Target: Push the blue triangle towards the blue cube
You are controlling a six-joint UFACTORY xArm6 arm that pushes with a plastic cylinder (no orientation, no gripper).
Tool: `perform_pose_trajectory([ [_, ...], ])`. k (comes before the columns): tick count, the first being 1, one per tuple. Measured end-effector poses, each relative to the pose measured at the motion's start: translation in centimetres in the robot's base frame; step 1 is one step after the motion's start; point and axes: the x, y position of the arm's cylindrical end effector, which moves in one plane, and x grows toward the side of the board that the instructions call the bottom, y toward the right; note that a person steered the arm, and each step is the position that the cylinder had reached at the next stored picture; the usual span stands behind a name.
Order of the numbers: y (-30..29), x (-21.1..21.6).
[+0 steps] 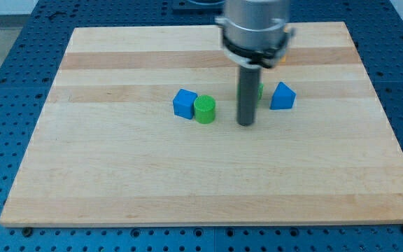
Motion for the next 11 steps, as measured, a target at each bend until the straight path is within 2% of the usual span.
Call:
perform_pose_trajectory([
  [1,8.8,1.4],
  [2,13.3,-2.8],
  [4,8.9,-9.9],
  [5,5.3,-8.8],
  [7,2.0,-3.3],
  [10,2.0,5.3],
  [11,0.0,6.7],
])
